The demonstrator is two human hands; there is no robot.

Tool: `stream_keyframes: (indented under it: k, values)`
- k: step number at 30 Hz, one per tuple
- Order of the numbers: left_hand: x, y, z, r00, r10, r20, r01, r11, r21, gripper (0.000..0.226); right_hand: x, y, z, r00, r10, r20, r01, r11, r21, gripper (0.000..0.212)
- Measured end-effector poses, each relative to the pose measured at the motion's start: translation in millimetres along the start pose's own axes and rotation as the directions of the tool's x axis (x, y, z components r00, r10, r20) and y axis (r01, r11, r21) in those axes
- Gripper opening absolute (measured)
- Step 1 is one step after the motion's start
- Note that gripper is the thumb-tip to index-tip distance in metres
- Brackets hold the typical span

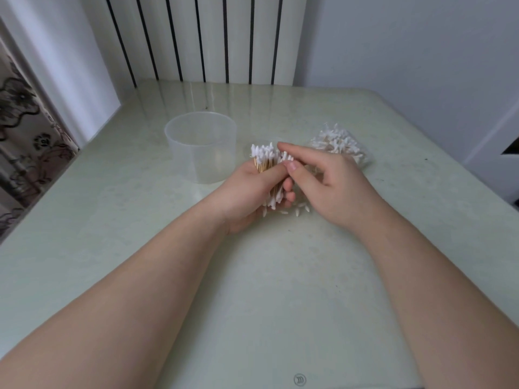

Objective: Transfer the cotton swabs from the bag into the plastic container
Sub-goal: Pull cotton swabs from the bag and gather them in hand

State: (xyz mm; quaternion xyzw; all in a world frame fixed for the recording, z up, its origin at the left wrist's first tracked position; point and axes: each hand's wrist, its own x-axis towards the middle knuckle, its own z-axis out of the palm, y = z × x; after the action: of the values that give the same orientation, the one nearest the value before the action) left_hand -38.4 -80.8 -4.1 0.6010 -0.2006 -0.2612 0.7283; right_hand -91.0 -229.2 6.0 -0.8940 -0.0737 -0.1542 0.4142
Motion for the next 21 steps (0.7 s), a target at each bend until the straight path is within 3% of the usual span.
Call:
stream_keyframes:
  k: [3,6,8,12,17,21]
  values:
    - [0.3,1.6,0.8,0.999,-0.024,-0.038,0.020,0.996,-0.090,0.019,-0.7,2.4,-1.3,0.997,-0.021,0.079,0.030,0.994,-0.108,0.079]
    - [-0.3,3.2,0.2,0.997,-0.076,-0.007,0.073,0.978,-0.195,0.023,0.8,2.7,1.2,0.983,-0.039,0.179,0.088,0.958,-0.274,0.121]
    - [-0.7,4.2,-0.3,0.997,-0.074,0.011,0.074,0.971,-0.226,0.023,3.0,2.7,3.9,0.984,-0.082,0.156,0.130,0.936,-0.328,0.121]
    - [-1.0,4.2,0.9,0.997,-0.082,0.005,0.081,0.976,-0.203,0.026,4.8,4.7,2.7,0.984,-0.173,0.045,0.177,0.900,-0.398,0.099]
    - [1.2,3.5,-0.9,0.990,-0.137,0.006,0.135,0.963,-0.233,0.035,2.8,3.0,4.8,0.971,-0.070,0.227,0.155,0.912,-0.381,0.142]
    - [2.7,3.0,-0.5,0.984,-0.166,-0.059,0.139,0.936,-0.323,0.035,4.8,1.7,6.9,0.977,-0.130,0.171,0.191,0.889,-0.416,0.125]
